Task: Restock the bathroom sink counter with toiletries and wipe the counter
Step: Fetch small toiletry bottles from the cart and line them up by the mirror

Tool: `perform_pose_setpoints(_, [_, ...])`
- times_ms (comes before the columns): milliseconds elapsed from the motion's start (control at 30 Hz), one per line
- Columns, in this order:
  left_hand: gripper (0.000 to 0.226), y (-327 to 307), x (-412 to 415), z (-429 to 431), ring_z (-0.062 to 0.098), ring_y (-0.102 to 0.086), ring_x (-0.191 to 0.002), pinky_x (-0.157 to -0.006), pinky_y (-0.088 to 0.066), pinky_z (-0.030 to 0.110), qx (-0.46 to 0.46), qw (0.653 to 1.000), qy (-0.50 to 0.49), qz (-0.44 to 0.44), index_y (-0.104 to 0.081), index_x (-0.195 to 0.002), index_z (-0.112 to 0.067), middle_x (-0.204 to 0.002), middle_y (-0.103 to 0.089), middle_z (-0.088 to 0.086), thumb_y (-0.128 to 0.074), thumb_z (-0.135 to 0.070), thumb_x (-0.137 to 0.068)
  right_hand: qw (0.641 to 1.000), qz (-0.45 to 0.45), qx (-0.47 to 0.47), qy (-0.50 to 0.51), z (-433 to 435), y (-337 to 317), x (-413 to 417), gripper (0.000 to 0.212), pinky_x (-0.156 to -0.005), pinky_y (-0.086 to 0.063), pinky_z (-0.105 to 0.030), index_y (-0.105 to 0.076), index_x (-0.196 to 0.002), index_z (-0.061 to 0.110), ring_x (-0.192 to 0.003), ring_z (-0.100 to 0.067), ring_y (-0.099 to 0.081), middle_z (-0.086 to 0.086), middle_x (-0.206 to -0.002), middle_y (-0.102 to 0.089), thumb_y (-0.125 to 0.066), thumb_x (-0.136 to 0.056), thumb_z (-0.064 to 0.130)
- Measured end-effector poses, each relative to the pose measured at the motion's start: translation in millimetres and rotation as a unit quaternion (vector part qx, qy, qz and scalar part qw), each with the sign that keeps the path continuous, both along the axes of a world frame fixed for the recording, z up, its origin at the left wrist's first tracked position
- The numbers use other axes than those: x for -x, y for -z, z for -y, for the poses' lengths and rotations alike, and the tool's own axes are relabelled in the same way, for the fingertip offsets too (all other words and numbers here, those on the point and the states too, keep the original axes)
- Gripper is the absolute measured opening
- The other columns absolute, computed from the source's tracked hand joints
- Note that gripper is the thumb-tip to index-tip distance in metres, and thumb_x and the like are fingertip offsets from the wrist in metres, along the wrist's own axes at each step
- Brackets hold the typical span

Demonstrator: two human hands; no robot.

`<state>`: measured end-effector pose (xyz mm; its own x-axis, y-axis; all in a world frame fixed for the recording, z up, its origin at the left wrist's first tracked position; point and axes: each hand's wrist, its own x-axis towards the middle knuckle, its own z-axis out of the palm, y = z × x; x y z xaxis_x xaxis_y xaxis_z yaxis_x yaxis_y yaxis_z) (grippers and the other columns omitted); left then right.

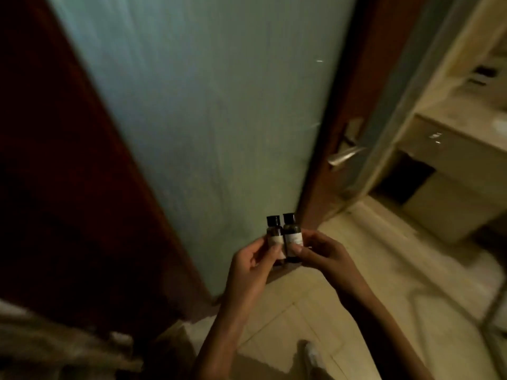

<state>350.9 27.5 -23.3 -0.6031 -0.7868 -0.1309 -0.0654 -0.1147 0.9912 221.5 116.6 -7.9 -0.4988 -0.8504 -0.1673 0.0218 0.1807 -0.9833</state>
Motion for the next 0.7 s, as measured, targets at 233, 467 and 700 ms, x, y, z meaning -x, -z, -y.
perform_pose_setpoints(233, [0.025,-9,131,-46,0.008,-0.069,-0.095,-0.083,-0.053,0.023,0.001,0.983,0.184,0.019,-0.069,-0.110,-0.024,-0.098,-0.074,-0.007,-0.065,-0.013,-0.088,0.991,0.028,-0.002,0.132,-89,1,106,0.037,-0.071,-0.051,-0.017,-0.066,-0.111,0.015,-0.090,-0.016,-0.069,-0.001,-0.101,-0.073,-0.068,-0.076,0.028])
perform_pose_setpoints(467, [0.031,-12,273,-105,0.015,-0.071,-0.094,-0.076,-0.055,0.023,-0.034,0.965,0.261,0.012,-0.067,-0.105,-0.024,-0.098,-0.075,-0.002,-0.070,-0.003,-0.083,0.975,0.029,0.014,0.221,-166,4,227,0.031,-0.070,-0.051,-0.015,-0.068,-0.110,0.012,-0.086,-0.013,-0.071,0.000,-0.097,-0.075,-0.069,-0.079,0.017])
perform_pose_setpoints(700, [0.028,-23,402,-160,0.010,-0.070,-0.094,-0.073,-0.054,0.019,-0.026,0.943,0.332,0.012,-0.068,-0.100,-0.031,-0.098,-0.074,-0.007,-0.074,-0.014,-0.079,0.952,0.024,0.036,0.303,-232,-1,335,0.026,-0.078,-0.055,-0.023,-0.070,-0.106,0.016,-0.092,-0.014,-0.070,0.001,-0.099,-0.075,-0.067,-0.081,0.022])
